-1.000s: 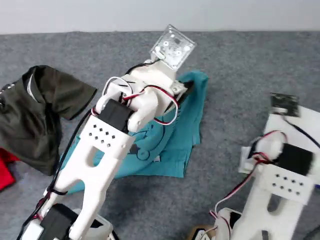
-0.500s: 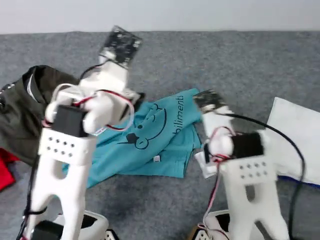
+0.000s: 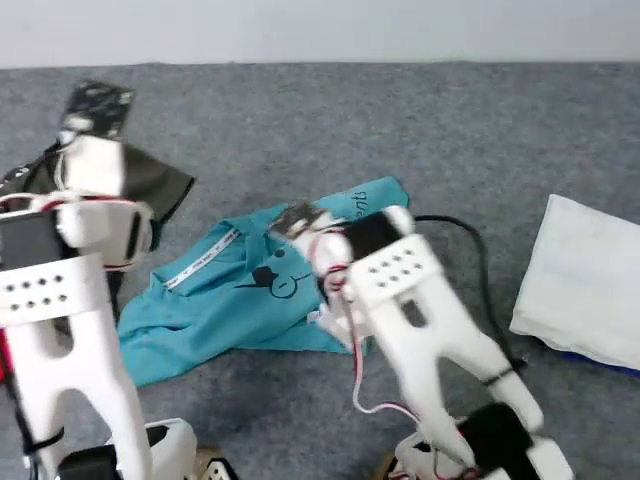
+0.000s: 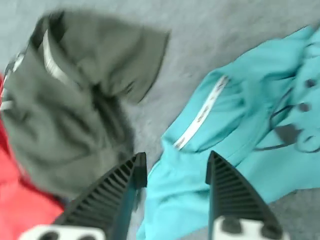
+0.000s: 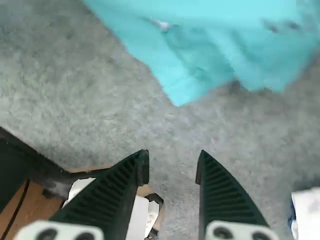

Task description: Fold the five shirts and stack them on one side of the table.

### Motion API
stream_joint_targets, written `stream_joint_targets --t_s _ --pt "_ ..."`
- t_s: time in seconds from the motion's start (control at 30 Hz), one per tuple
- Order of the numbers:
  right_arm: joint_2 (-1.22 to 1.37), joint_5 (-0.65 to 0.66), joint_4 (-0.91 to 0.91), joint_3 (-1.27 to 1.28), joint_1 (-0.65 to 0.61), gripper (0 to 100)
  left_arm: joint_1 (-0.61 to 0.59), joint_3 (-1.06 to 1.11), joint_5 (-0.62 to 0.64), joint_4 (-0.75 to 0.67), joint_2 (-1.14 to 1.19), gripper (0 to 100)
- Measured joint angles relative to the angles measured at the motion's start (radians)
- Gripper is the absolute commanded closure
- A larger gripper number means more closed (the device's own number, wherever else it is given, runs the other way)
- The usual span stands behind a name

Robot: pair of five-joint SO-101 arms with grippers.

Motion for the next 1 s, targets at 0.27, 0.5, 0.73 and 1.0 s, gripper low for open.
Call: stream_joint_targets --t_s 0.27,0.5,0.73,1.0 --pt "0.184 0.0 -0.144 0.0 -0.048 83.1 -0.138 0.077 -0.043 0.014 -0.003 80" --pt "0.299 0.048 -0.222 0.0 -0.051 83.2 -0.157 0.08 -0.049 0.014 -0.006 80" --pt "0.319 0.052 -0.264 0.0 -0.008 83.2 -0.157 0.08 -0.049 0.014 -0.006 80" --pt "0.319 0.086 -0.299 0.0 0.008 83.1 -0.157 0.08 -0.049 0.014 -0.006 80"
